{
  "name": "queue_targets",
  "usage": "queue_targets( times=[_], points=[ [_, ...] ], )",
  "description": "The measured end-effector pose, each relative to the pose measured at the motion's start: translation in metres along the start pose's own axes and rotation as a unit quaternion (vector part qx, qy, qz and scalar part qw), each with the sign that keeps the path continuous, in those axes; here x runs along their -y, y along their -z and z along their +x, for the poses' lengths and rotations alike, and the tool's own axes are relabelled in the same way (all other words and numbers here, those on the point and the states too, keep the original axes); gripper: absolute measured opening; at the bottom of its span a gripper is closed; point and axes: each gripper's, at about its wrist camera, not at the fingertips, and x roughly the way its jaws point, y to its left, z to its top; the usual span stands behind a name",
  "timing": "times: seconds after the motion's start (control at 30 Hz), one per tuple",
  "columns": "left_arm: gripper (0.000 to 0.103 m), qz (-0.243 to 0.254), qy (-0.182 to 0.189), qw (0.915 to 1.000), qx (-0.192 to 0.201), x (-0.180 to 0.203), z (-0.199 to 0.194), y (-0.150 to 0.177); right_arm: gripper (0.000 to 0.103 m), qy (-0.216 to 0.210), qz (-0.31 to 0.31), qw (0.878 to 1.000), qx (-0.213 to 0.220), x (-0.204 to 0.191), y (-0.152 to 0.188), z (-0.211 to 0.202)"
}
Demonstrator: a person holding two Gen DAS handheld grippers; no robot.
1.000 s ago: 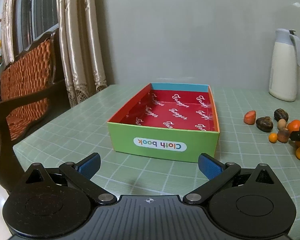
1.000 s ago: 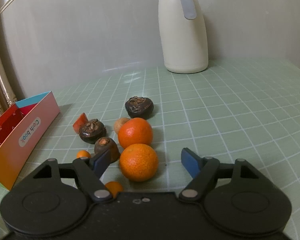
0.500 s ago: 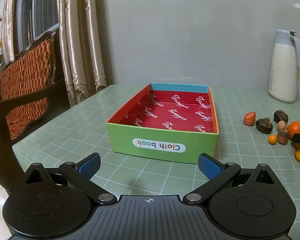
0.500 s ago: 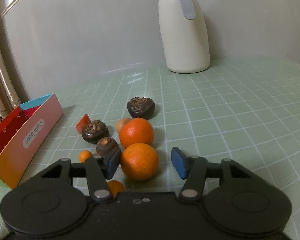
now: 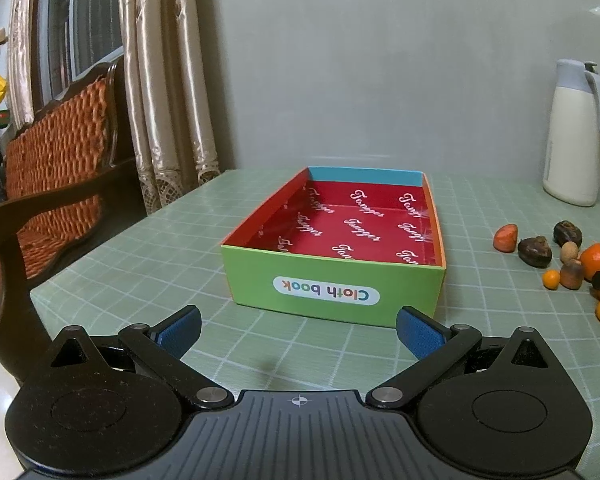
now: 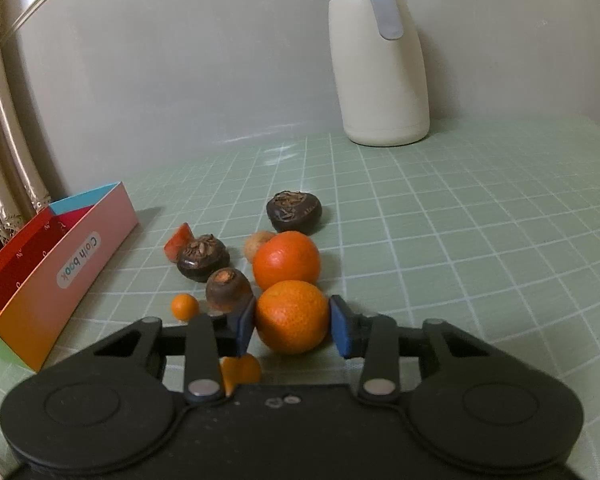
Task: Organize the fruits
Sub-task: 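Carry the orange with the right gripper into the box and release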
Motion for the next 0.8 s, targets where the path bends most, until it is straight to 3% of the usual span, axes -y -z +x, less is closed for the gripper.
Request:
queue_targets(
  times=[0.27, 0.47, 0.8],
  points=[
    [0.103, -0.011, -0.005, 0.9999, 0.006, -0.009, -0.002, 0.0, 0.038, -0.007, 0.009, 1.0, 0.028, 0.002, 0.002, -0.013],
    [0.103, -0.032, -0.022, 0.9992, 0.008, -0.027, -0.003, 0.0, 0.038, -0.037, 0.006, 0.998, 0.04, -0.009, 0.0, -0.021],
    [0.103, -0.063, -0.064, 0.9959, 0.009, -0.068, -0.003, 0.007, 0.038, -0.134, -0.046, 0.989, 0.05, -0.089, -0.024, -0.021]
  ],
)
